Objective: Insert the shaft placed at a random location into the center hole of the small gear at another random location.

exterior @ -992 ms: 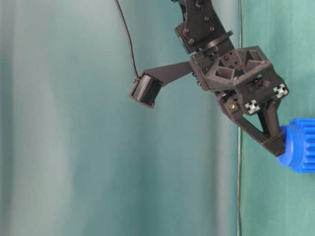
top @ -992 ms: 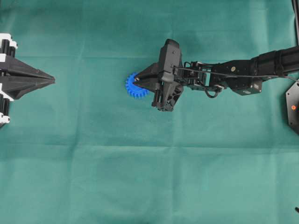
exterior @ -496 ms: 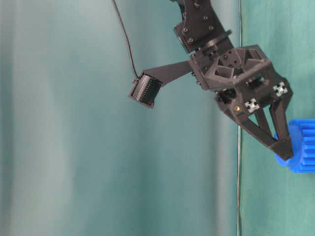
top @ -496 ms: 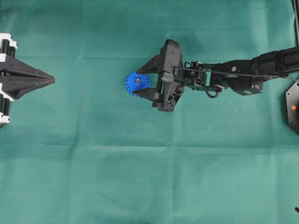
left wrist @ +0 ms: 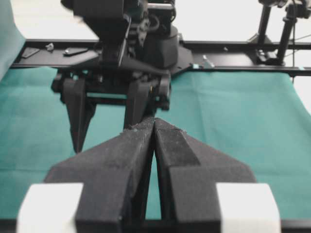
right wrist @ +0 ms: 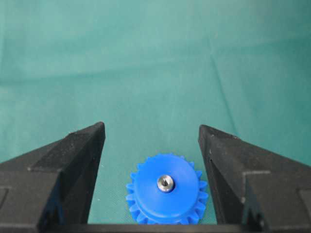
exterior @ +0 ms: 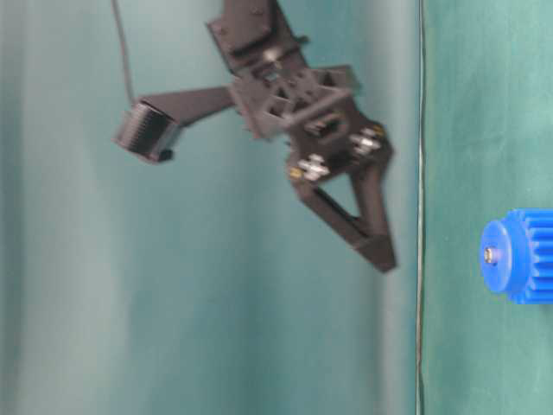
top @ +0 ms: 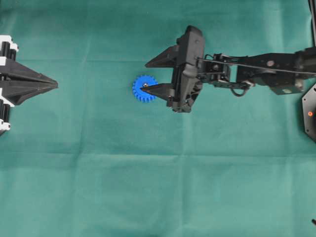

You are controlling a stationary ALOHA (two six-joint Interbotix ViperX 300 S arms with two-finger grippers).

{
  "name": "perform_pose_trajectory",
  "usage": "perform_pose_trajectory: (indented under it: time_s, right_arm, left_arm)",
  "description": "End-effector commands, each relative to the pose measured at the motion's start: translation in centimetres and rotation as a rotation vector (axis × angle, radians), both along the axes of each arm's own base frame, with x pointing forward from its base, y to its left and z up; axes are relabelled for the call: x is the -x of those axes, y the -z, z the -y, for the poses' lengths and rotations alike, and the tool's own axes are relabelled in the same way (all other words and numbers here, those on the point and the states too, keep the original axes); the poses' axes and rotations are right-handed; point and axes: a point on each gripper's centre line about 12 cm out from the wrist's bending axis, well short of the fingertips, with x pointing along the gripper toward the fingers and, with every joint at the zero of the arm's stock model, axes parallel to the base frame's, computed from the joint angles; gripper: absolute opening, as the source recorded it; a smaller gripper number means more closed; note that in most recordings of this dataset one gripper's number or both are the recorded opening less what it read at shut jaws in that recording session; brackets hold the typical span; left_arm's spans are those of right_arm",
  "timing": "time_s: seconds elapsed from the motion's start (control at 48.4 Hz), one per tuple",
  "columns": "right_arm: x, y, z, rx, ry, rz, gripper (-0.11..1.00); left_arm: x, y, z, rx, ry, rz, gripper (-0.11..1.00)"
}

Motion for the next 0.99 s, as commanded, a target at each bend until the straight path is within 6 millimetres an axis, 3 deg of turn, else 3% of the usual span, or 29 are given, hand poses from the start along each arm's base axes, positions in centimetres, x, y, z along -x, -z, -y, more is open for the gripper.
perform_pose_trajectory:
  time_s: [0.0,0.413,0.971]
  right_arm:
    - [0.3,-2.4,-0.1,0.018,-0.008,0.056,0.74]
    - [1.3,-2.5,-0.4,0.02,-0.012,0.066,0.74]
    - [7.2,-3.1,-1.0,0.022,-0.008,0.105,0.74]
  left_arm:
    - [-0.2,-1.0,0.0,-0.002,-0.001,0.026,0.0]
    - [-0.2,-1.1,0.0,0.0,-0.001,0.029,0.0]
    - [-0.2,-1.0,0.0,0.0,-0.001,0.026,0.0]
